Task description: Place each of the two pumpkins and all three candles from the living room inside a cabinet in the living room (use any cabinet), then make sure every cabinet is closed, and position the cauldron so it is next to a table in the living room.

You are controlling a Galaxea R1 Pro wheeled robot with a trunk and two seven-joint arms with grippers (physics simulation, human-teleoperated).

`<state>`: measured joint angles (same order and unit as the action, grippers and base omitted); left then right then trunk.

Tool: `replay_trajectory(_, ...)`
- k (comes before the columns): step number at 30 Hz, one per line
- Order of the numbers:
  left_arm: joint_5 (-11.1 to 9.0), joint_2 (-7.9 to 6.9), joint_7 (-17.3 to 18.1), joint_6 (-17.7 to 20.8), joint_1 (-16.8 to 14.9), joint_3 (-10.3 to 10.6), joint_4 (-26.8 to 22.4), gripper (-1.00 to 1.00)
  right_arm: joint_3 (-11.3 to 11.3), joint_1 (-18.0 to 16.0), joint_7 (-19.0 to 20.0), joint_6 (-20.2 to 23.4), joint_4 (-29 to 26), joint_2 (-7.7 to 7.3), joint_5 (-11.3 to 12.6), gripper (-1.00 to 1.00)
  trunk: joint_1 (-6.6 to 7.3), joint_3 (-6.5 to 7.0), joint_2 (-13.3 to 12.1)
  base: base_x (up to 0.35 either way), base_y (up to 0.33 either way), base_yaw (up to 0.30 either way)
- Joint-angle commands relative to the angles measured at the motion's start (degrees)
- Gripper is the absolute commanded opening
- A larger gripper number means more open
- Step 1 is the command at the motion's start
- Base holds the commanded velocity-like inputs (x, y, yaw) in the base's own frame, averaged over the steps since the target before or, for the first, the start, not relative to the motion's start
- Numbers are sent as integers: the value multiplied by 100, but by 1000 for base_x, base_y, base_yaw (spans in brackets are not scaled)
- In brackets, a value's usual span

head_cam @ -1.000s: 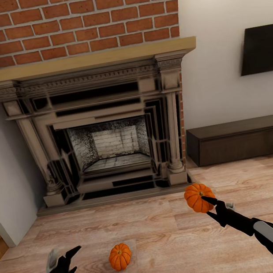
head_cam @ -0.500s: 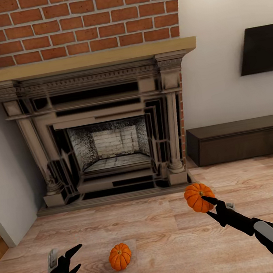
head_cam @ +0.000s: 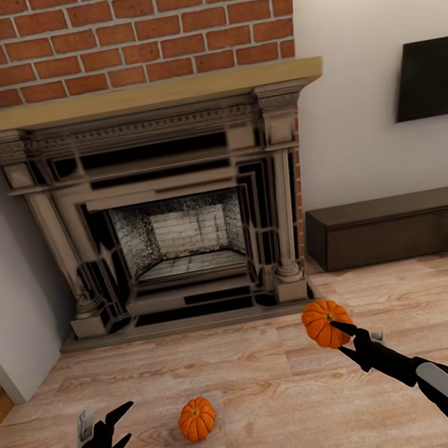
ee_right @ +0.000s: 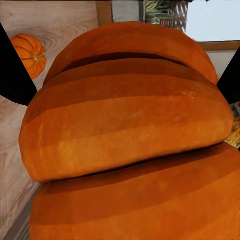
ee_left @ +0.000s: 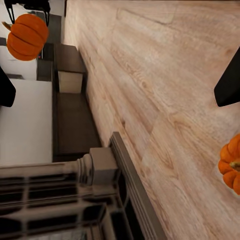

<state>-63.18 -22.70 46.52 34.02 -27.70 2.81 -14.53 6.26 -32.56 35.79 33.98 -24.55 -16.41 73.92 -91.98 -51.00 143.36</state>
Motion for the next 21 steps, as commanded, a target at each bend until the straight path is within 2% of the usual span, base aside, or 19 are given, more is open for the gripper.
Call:
replay_trajectory(1, -53, -5, 10, 37, -2, 28, 3, 100, 24, -5, 62, 31, -30, -8, 53, -100, -1, -29, 5, 0, 0, 0)
replay_trajectory(5, -54, -10, 21, 35, 7, 24, 3, 100, 30, -5, 237, 113, -270, -14, 57, -100, -11, -117, 10, 0, 0, 0)
replay_trajectory(11, -69, -61, 39, 35, 10, 26, -3, 100, 19, -5, 286, 787, -590, -12, 52, -100, -27, -250, 18, 0, 0, 0)
replay_trajectory(14, -71, -93, 41, 35, 10, 20, -4, 100, 27, -5, 162, 957, -619, -12, 34, -100, -34, -317, 22, 0, 0, 0)
replay_trajectory(18, -70, -135, 40, 35, 10, 24, -2, 100, 25, -5, -236, 1018, -628, -18, -68, -100, -45, -405, 27, 0, 0, 0)
replay_trajectory(21, -68, -137, 35, -44, 10, 20, -4, 100, 25, -5, -336, 1043, -634, -16, -92, -100, -52, -472, 31, 0, 0, 0)
